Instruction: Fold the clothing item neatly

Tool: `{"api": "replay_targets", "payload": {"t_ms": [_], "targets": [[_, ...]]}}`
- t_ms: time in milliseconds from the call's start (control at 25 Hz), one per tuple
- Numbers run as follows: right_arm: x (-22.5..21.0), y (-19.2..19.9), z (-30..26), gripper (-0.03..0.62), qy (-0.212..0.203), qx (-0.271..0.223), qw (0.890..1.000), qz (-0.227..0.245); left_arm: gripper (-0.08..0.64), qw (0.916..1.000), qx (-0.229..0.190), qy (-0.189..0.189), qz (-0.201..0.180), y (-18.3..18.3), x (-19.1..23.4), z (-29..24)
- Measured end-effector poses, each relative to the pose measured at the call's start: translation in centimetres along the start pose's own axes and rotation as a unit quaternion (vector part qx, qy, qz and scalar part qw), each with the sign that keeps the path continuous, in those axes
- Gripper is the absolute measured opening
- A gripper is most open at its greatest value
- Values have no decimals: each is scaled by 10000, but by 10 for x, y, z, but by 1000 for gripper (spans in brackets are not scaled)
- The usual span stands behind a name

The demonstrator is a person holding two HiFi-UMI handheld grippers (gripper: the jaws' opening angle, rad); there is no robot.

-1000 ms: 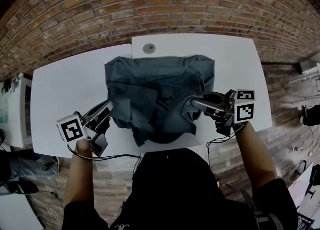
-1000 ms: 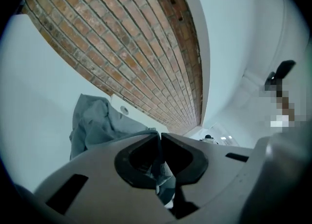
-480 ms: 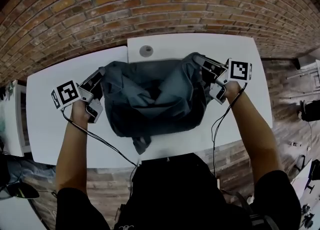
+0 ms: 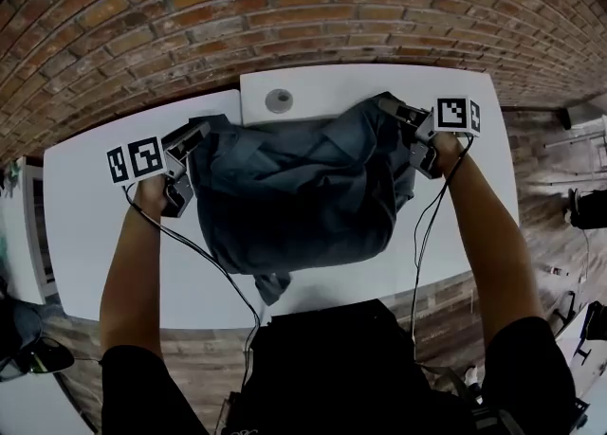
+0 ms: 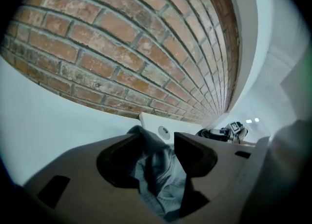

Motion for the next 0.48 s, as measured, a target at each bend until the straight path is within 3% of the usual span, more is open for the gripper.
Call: {"api": "replay_targets", "payload": {"t_ms": [200,400,480], "targets": [[-15,18,30,175,290,306,9981,450,209,9962,487,85,-720,24,-7,18],[-7,77,43,175,25,1235,9892,795,209,9876,1076,699,-900,60,-42,24],[0,99,30,175,-128,1503,9857,749,209,9851,1289,727,-878,73,-49,14]]}}
Point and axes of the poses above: the fingertips, and each gripper's own axes: z backward along the fingers, x to its left, y out of its underside, the point moved 6 cm from there along z, backward along the fingers, and after that the axes turned 14 degrees about -z, right-handed, at the moved point
